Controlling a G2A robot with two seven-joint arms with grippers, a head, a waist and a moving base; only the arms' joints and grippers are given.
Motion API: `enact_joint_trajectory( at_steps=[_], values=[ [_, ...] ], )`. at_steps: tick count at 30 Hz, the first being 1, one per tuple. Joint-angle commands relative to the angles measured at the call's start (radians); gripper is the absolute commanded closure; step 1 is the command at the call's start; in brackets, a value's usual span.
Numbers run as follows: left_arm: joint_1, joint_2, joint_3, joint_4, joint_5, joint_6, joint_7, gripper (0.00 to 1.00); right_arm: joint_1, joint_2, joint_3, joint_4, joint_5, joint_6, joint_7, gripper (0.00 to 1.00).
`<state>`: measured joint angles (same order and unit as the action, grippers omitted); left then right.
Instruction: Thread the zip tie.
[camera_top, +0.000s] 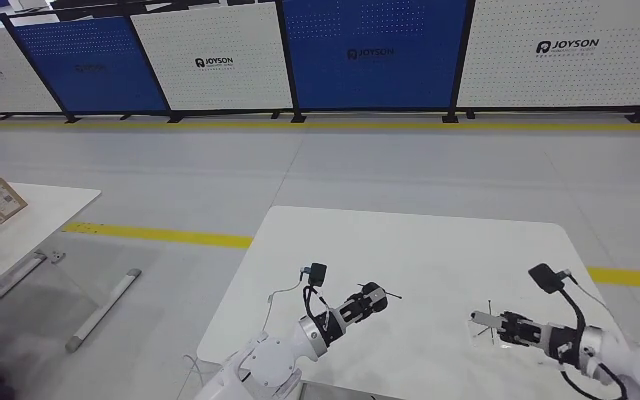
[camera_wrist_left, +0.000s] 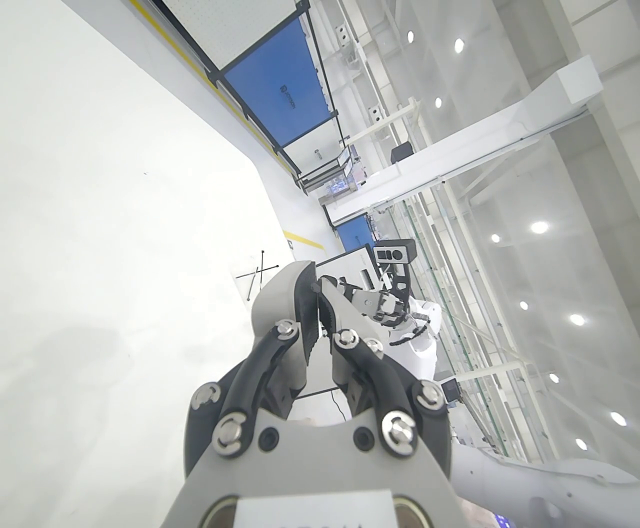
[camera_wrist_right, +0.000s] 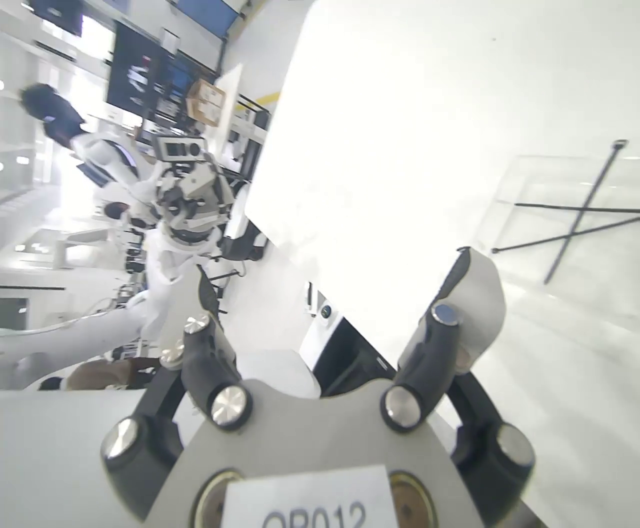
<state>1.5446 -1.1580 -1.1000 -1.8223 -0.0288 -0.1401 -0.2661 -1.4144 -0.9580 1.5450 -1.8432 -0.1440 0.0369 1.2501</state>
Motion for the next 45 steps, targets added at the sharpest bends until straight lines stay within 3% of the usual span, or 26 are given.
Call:
enact_joint_trajectory(
  at_steps=[1,3,15,19,21,23,25,30,45],
  values=[
    [0.000,0.000,0.000,0.000,0.000,0.000,0.000,1.00,0.051,0.004,-0.041,0.008,-0.074,0.022,0.068,0.00],
    [0.000,0.000,0.000,0.000,0.000,0.000,0.000,1.00,0.081,0.006,-0.063,0.013,-0.130,0.057,0.074,0.00],
    [0.000,0.000,0.000,0.000,0.000,0.000,0.000,1.00,0.081,0.006,-0.063,0.013,-0.130,0.057,0.074,0.00],
    [0.000,0.000,0.000,0.000,0.000,0.000,0.000,1.00,0.081,0.012,-0.067,-0.020,-0.206,0.078,0.062,0.00],
    [0.000,0.000,0.000,0.000,0.000,0.000,0.000,1.00,0.093,0.018,-0.068,-0.039,-0.273,0.126,0.096,0.00],
    [0.000,0.000,0.000,0.000,0.000,0.000,0.000,1.00,0.119,0.023,-0.087,-0.055,-0.338,0.166,0.139,0.00],
    [0.000,0.000,0.000,0.000,0.000,0.000,0.000,1.00,0.142,0.024,-0.120,-0.048,-0.363,0.171,0.140,0.00],
    [0.000,0.000,0.000,0.000,0.000,0.000,0.000,1.00,0.233,0.032,-0.235,0.030,-0.443,0.203,0.140,0.00],
    [0.000,0.000,0.000,0.000,0.000,0.000,0.000,1.00,0.233,0.031,-0.242,0.034,-0.453,0.192,0.114,0.00]
  ],
)
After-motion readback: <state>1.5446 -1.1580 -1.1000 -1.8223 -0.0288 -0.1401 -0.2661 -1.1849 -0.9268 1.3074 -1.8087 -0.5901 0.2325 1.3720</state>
